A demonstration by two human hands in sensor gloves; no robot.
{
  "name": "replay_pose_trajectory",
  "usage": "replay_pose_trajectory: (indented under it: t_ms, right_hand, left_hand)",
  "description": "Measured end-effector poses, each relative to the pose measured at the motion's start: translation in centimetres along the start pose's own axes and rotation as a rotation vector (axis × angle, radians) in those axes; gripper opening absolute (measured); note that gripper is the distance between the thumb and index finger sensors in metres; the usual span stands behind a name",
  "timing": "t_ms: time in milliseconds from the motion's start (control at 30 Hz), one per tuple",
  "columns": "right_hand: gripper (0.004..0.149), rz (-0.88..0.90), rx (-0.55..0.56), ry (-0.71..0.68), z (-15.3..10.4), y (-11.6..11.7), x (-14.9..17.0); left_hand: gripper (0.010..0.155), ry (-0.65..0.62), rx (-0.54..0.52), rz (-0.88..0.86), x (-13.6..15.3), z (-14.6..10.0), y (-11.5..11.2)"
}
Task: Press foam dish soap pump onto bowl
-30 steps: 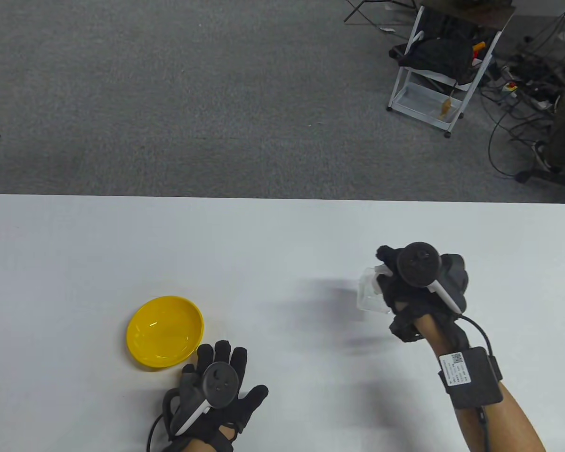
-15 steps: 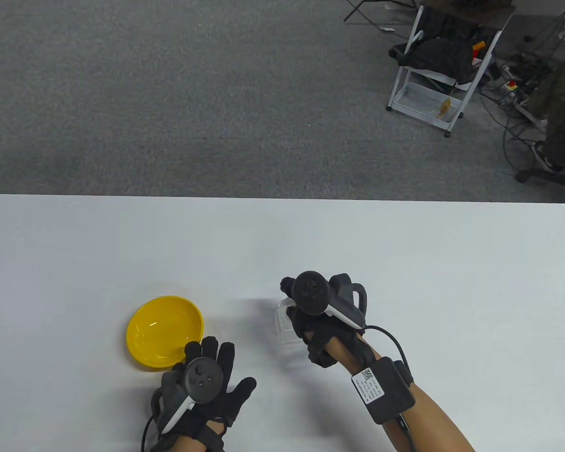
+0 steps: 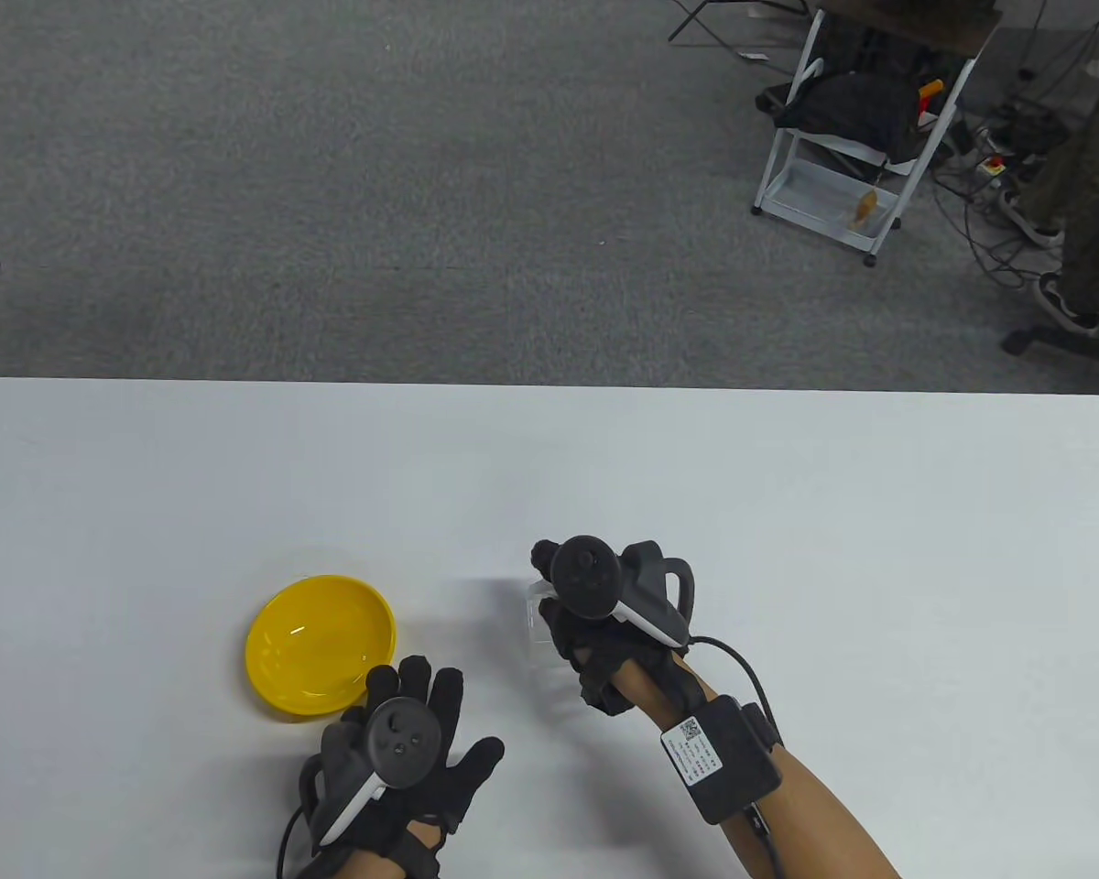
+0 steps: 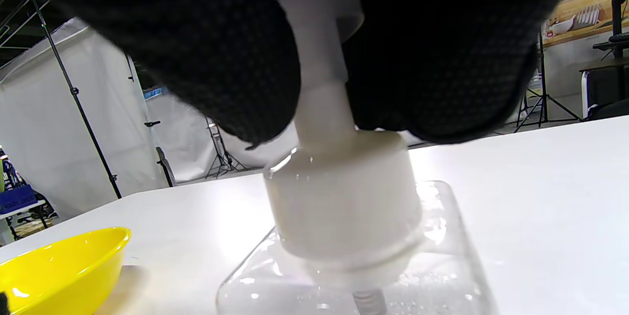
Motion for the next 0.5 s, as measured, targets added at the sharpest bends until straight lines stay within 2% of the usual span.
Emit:
replay_pose_trajectory:
  t_ms: [133,200,333,500]
  right_hand:
    - [0.078,0.028,-0.01,0.032,-0.3,-0.1,0.8]
    - [0.085,0.08,0.013,0.029,-1.4,-0.9,1.1]
    - [0.082,0.128,0.046,0.041,-4.5,-2.0,2.7]
    - [0.081,0.074,0.11,0.111,-8.7,-1.7,6.3]
  left_hand:
    - [0.089,-0.004,0.004,0.001,-0.1,0.0,0.0]
    - [0.089,-0.007,0.006,0.0,-0.2,-0.1,-0.1]
    - [0.088,-0.008,-0.005,-0.006,-0.7,-0.2,0.0]
    - [0.089,-0.02,-0.032,-0.011,-1.2,-0.5,0.5]
Point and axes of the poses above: the tracker on the back of each hand, its own x axis roughly to the little-finger side, its own z axis roughly from the wrist to the fingertips, y = z × x, the point moved 5 cm from there along z, roughly from the wrist to the fingertips, and after that the axes turned 9 degrees about z, right-handed, at the moved point
